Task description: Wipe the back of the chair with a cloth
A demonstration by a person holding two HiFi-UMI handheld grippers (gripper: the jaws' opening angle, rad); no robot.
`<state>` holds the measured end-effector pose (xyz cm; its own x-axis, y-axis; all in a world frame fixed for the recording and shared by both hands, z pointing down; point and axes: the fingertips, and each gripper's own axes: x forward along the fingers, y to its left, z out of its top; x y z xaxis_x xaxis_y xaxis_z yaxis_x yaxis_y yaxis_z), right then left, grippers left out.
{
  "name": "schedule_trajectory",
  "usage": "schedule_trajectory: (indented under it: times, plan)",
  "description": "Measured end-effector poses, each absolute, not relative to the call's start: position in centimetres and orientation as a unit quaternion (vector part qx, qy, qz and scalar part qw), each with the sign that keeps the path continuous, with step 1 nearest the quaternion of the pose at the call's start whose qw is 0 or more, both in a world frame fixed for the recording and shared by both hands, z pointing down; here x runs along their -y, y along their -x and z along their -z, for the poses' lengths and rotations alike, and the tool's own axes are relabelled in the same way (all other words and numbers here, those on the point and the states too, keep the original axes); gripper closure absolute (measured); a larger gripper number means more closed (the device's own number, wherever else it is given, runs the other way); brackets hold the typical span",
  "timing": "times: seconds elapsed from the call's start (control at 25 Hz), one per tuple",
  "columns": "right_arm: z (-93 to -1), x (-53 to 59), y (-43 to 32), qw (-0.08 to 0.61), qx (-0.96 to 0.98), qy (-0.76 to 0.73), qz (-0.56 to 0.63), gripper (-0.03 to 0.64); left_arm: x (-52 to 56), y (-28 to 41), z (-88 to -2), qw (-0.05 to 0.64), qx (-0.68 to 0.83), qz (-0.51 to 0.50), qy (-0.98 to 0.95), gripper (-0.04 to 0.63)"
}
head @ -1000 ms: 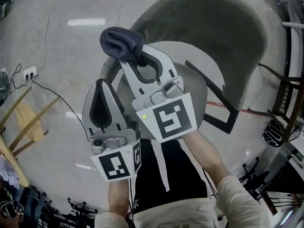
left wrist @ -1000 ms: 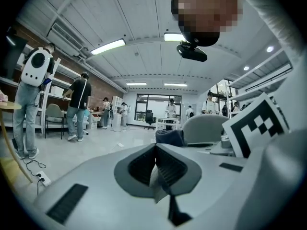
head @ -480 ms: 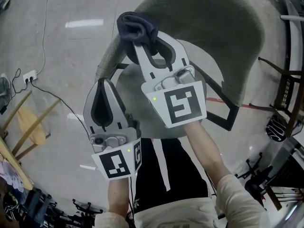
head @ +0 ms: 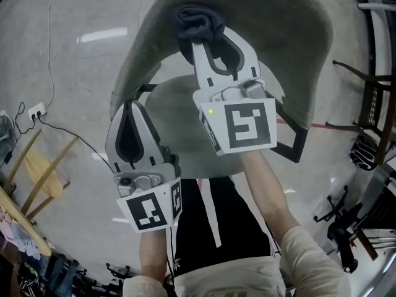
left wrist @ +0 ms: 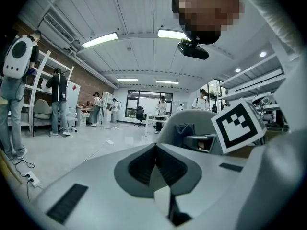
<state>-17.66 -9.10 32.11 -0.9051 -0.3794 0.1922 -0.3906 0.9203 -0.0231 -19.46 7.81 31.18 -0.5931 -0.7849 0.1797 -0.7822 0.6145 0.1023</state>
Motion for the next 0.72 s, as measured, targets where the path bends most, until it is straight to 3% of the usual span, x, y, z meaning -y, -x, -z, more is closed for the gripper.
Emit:
schedule_trajectory:
  times: [0.72]
  plan:
    - [-30.8, 18.2, 3.6, 0.092, 0.906, -0.414, 0.001, 0.557, 1.2, 12.9, -32.2, 0.111, 0.828, 0.001, -0.549, 0.580]
